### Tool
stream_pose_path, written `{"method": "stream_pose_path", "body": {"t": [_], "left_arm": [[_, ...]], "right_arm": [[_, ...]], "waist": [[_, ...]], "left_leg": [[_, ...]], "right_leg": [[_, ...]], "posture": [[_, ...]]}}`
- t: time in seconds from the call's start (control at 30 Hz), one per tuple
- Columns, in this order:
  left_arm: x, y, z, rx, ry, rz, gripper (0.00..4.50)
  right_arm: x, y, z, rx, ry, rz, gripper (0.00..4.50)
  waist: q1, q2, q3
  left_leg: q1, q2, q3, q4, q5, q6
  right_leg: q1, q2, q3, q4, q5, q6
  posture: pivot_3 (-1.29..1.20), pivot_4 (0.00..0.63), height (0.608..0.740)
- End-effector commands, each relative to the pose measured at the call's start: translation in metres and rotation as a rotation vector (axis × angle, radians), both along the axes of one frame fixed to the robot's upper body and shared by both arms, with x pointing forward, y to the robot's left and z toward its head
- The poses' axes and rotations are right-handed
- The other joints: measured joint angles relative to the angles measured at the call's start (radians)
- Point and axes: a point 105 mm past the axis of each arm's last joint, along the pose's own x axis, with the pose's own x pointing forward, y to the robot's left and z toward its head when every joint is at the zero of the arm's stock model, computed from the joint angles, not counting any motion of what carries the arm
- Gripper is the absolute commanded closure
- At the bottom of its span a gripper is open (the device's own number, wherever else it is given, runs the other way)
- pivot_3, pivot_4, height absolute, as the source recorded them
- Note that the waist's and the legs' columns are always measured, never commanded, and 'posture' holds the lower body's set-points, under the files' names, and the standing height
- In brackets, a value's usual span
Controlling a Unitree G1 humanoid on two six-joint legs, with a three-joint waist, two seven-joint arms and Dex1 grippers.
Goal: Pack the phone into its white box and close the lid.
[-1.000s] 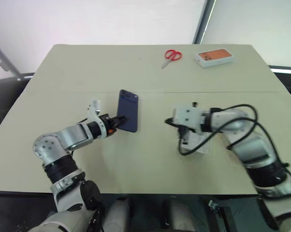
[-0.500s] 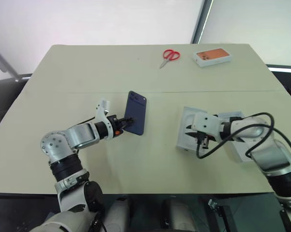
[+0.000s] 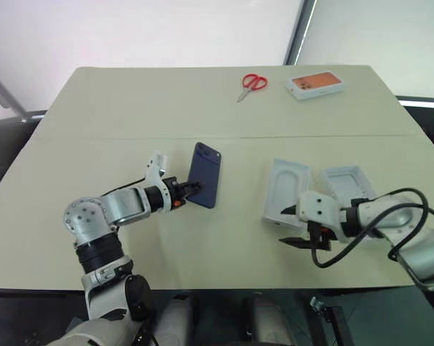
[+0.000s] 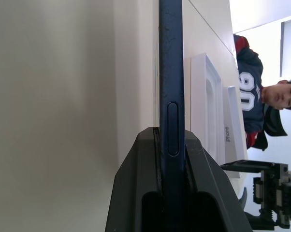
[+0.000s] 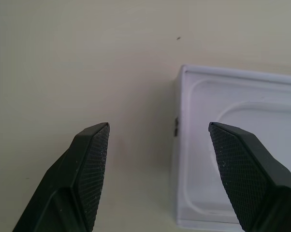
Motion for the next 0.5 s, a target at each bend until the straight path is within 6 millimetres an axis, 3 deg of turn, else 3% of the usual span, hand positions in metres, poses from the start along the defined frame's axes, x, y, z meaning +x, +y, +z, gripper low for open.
{"method": "stream_pose_path", "body": {"t": [0.03,0.2,0.5], "left_arm": [[0.0,-0.001,0.016,-0.016,-0.075,-0.008,4.5],[0.002,0.0,0.018,-0.018,-0.079,-0.006,4.5],[0.004,0.002,0.024,-0.032,-0.096,0.001,4.5]], "right_arm": [[0.003,0.003,0.004,-0.025,-0.06,0.007,1.93],[0.009,-0.001,0.001,-0.047,-0.098,-0.012,4.45],[0.008,0.016,0.008,-0.071,-0.17,0.149,4.45]], "waist": [[0.0,0.0,0.0],[0.001,0.0,0.0],[-0.002,0.0,0.0]], "left_leg": [[0.0,0.0,0.0,0.0,0.0,0.0],[0.0,0.0,0.0,0.0,0.0,0.0],[0.0,0.0,0.0,0.0,0.0,0.0]], "right_leg": [[0.0,0.0,0.0,0.0,0.0,0.0],[0.0,0.0,0.0,0.0,0.0,0.0],[0.0,0.0,0.0,0.0,0.0,0.0]], "posture": [[0.0,0.15,0.697],[0.0,0.15,0.697],[0.0,0.15,0.697]]}}
